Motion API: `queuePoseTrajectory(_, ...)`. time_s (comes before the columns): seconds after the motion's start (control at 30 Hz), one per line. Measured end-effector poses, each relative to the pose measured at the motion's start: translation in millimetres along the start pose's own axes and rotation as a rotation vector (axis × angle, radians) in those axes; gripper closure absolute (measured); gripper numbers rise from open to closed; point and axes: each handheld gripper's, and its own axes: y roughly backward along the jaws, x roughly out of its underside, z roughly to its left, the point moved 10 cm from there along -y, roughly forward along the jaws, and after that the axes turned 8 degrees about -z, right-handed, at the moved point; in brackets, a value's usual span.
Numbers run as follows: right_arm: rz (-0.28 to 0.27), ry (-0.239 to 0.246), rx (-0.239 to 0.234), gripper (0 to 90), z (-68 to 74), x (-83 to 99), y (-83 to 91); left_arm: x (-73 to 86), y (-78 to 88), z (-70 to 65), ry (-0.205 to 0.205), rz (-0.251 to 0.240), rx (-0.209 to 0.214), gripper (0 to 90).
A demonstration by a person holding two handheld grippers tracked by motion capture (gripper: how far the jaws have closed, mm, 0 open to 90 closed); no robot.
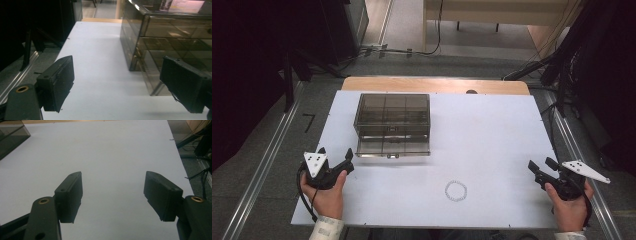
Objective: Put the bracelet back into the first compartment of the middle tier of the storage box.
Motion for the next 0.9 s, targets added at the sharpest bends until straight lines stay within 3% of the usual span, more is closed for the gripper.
queuePoseTrajectory(0.3,0.003,-0.003,0.002,28.2,0.1,0.5,-0.6,0.4,4.6,-16.9,-0.022,0.002,0.041,12.4)
queuePoseTrajectory(0.9,0.002,-0.005,0.002,27.9,0.0,0.4,-0.9,1.7,8.6,-29.5,-0.024,0.008,0.075,12.4)
